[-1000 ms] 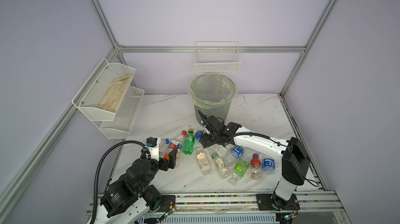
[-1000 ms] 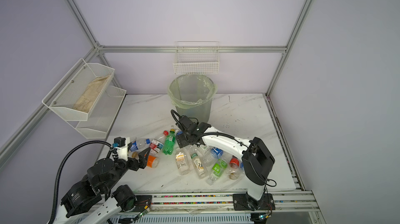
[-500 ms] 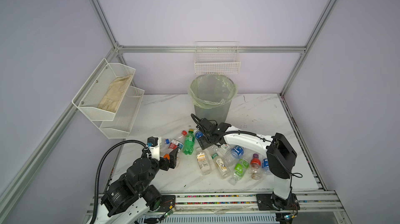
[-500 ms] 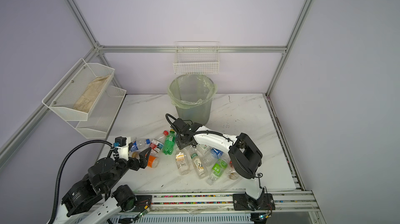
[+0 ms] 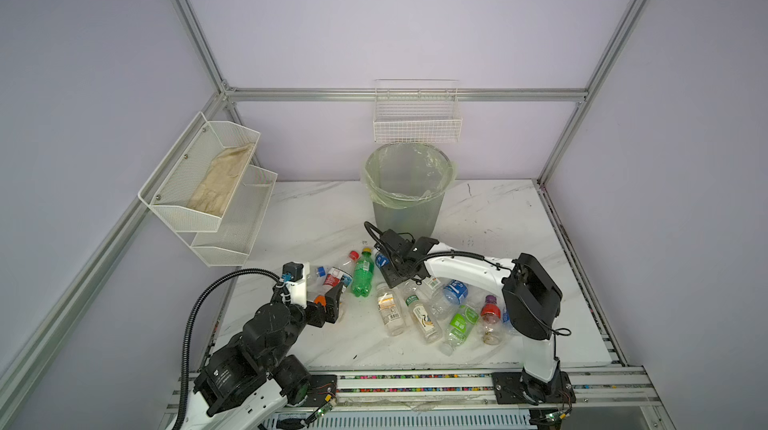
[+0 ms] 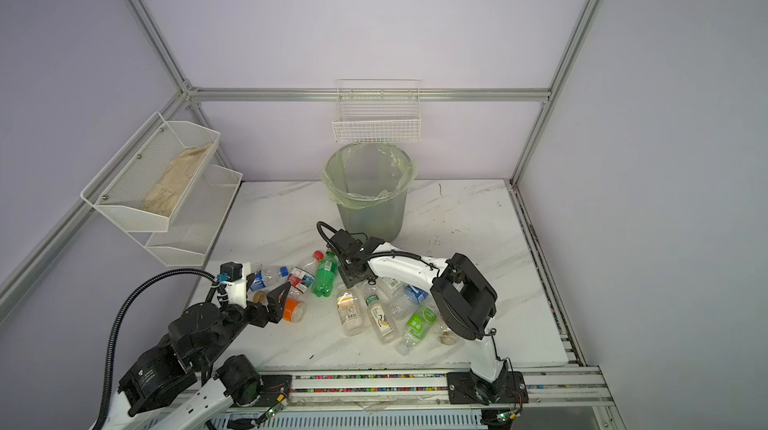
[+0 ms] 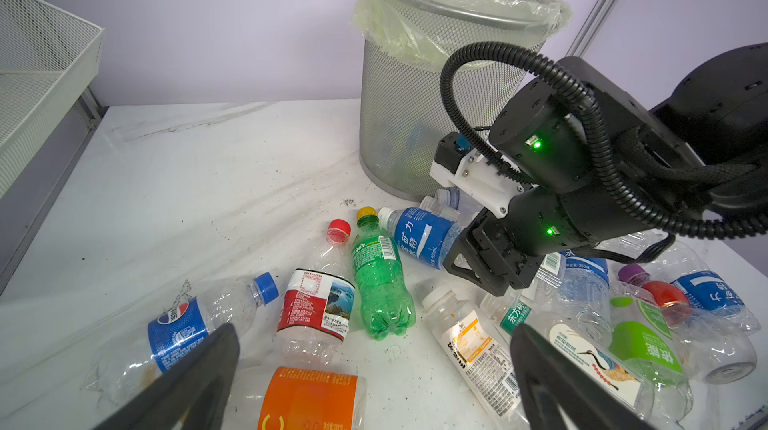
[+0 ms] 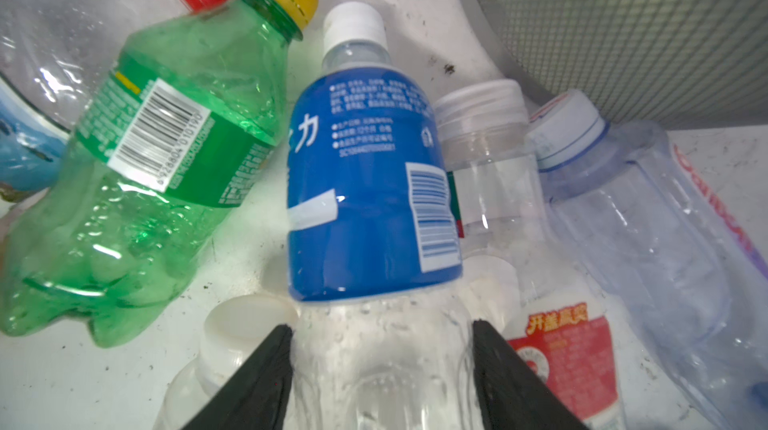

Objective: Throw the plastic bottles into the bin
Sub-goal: 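Lower the right gripper and close it on the blue-labelled bottle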

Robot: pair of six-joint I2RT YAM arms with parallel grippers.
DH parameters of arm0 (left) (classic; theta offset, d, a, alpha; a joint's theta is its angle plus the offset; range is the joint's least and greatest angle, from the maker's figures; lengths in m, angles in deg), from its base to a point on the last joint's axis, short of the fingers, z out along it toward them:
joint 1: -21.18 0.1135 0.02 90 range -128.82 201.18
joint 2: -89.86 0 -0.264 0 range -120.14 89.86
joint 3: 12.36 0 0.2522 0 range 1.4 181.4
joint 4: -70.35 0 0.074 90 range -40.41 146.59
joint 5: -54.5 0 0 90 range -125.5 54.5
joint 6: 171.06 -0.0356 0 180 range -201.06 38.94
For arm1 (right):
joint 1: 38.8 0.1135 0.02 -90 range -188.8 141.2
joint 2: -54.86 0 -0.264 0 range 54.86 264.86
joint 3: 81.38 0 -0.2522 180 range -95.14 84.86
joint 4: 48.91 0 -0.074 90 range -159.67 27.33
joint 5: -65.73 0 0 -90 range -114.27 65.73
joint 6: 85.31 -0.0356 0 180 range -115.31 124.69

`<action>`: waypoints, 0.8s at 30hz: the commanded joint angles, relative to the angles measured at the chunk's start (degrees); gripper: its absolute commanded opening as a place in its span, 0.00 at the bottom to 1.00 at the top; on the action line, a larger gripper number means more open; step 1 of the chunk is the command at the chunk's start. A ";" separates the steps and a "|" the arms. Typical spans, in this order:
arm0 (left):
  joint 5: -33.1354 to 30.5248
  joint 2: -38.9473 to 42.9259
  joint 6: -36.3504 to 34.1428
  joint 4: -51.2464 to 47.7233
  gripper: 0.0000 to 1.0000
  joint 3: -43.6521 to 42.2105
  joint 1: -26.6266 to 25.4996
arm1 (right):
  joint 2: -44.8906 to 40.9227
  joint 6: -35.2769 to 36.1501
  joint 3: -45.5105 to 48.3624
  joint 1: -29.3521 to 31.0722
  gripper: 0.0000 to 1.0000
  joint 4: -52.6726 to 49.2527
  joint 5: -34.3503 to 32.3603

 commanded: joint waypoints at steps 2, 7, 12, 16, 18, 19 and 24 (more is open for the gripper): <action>0.27 0.10 0.21 1.94 1.00 -0.22 -0.27 | 1.20 0.43 -0.67 0.51 0.63 -1.55 -0.79; 0.19 0.12 0.20 1.94 1.00 -0.22 -0.27 | 0.66 0.35 -0.62 0.61 0.51 -1.89 -1.29; 0.18 0.06 0.23 1.94 1.00 -0.22 -0.31 | -0.47 0.26 -0.96 0.94 0.45 -2.41 -1.90; 0.08 -0.01 0.23 1.94 1.00 -0.28 -0.31 | -1.83 0.18 -1.28 1.10 0.42 -2.51 -2.23; 0.05 0.02 0.24 1.94 1.00 -0.22 -0.27 | -2.56 0.08 -1.39 1.05 0.40 -2.50 -2.29; 0.08 0.00 0.23 1.94 1.00 -0.23 -0.34 | -2.95 0.00 -1.41 1.09 0.40 -2.43 -2.30; 0.13 0.02 0.25 1.94 1.00 -0.23 -0.33 | -3.94 -0.07 -1.62 1.23 0.40 -2.67 -2.17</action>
